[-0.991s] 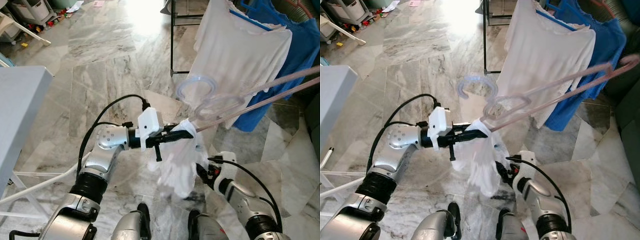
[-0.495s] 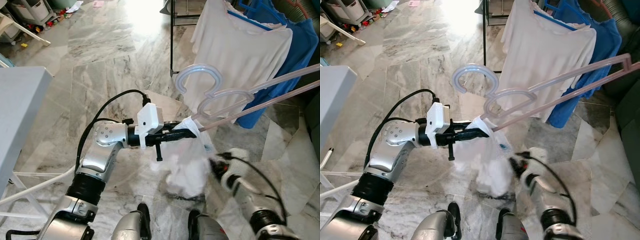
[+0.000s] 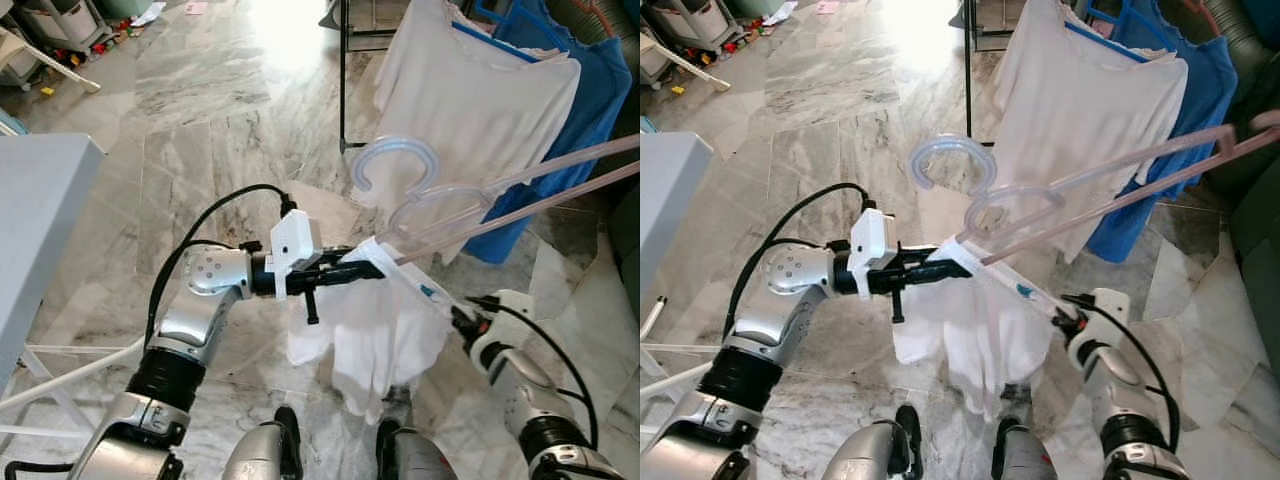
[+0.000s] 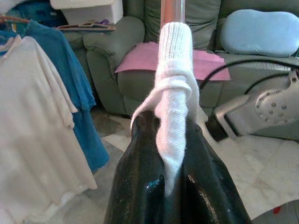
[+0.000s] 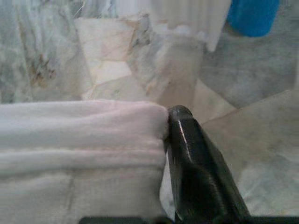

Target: Hang hanger

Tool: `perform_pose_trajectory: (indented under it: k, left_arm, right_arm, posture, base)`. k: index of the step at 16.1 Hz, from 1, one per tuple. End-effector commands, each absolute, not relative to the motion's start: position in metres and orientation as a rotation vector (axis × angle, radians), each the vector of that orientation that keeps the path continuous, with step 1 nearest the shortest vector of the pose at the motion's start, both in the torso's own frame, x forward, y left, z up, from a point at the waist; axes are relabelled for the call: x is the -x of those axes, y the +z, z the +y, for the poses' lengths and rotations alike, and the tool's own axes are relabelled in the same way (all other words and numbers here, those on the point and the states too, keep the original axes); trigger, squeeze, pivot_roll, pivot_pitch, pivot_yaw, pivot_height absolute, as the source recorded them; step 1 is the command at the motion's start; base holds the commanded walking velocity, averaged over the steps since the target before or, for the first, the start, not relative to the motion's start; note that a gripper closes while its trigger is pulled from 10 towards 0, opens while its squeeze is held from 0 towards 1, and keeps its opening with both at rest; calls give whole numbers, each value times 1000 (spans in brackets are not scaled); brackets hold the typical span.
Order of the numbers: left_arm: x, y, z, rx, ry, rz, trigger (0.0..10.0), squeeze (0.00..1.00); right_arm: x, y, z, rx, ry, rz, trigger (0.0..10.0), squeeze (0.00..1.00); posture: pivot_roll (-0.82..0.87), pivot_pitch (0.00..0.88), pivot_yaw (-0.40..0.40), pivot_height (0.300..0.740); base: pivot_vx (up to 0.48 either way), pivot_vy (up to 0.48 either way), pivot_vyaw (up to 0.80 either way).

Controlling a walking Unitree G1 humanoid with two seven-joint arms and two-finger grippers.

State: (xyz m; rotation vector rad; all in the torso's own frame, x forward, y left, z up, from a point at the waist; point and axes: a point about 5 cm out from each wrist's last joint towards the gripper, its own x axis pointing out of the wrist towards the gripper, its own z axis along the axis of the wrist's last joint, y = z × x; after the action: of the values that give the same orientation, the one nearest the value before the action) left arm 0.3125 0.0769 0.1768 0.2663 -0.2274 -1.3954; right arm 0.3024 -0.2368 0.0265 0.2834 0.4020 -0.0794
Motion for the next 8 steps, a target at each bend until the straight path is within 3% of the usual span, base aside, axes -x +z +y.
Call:
perform_pose_trajectory:
  k: [1, 8]
  left_arm:
    - [-313, 182, 82, -291, -1384, -268, 0, 0]
    - [-319, 154, 95, -319, -1309, -186, 0, 0]
  right_arm:
    - [-288, 16, -254, -299, -165, 439, 0, 0]
    - [-296, 42, -281, -270, -228, 332, 0, 0]
  posture:
    - [-121, 233, 93, 740]
    - [-127, 222, 92, 740]
  base:
    - [0, 0, 0]
    - [0, 0, 0]
